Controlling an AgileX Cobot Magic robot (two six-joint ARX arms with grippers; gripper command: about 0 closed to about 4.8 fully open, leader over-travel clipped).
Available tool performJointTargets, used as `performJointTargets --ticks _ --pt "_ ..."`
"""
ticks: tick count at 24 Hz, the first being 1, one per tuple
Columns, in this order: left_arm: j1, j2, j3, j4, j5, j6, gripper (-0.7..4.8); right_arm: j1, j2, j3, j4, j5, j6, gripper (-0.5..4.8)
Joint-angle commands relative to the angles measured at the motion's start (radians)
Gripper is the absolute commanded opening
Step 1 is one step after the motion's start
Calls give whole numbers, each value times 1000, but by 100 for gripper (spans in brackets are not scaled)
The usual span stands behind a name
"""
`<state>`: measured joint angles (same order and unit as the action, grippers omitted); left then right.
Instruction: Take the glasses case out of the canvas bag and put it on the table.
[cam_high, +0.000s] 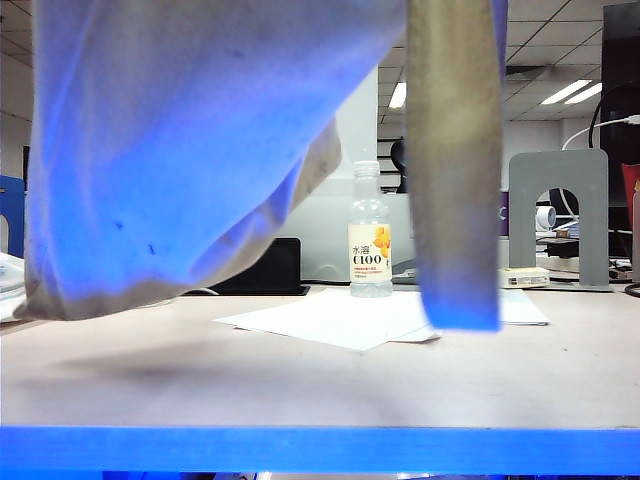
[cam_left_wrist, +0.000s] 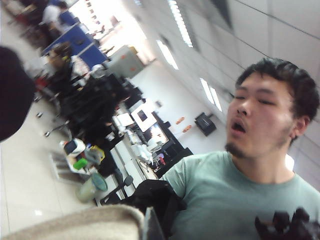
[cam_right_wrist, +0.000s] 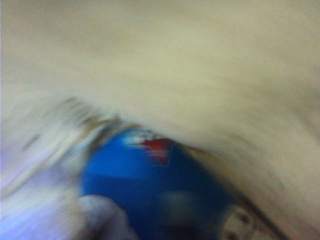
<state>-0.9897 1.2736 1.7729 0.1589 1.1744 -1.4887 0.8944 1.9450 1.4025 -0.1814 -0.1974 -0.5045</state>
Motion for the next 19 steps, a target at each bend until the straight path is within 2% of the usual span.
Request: performJointTargets --ticks 1,2,4,5,6,7,8,10,12,14,15,16,19 --pt "-5 -3 8 -50 -7 14 -5 -14 6 0 14 20 -84 221" --pt "-5 -4 8 -53 -10 -5 -5 -42 6 0 19 19 -114 222" --pt "-5 -8 9 66 -47 -87 -5 -110 24 0 26 -80 -93 228" --pt "-5 -8 9 138 -71 -144 -5 -132 47 0 32 -102 -93 251" --pt "-5 -8 9 250 -139 -241 -5 -162 104 0 60 -119 -94 277" --pt "-5 -8 9 304 -178 -282 -5 -175 153 0 80 -147 -93 277" --pt "-6 -9 10 351 -195 -308 -5 -176 195 0 90 -145 -90 279" --pt "-6 -11 10 376 -161 -322 -5 -161 319 0 97 -140 -72 289" --pt "-5 -11 9 380 -135 -318 -5 -93 343 1 103 -99 -47 276" --pt "-5 -11 9 382 -115 -315 -5 -13 307 52 104 -93 28 148" --pt "-5 -11 9 382 -115 -314 -5 8 301 75 107 -93 53 108" --pt "-5 -11 9 386 -114 -314 -5 38 294 123 92 -93 83 2" --pt "-3 -11 9 434 -72 -314 -5 37 220 174 -26 -92 168 -8"
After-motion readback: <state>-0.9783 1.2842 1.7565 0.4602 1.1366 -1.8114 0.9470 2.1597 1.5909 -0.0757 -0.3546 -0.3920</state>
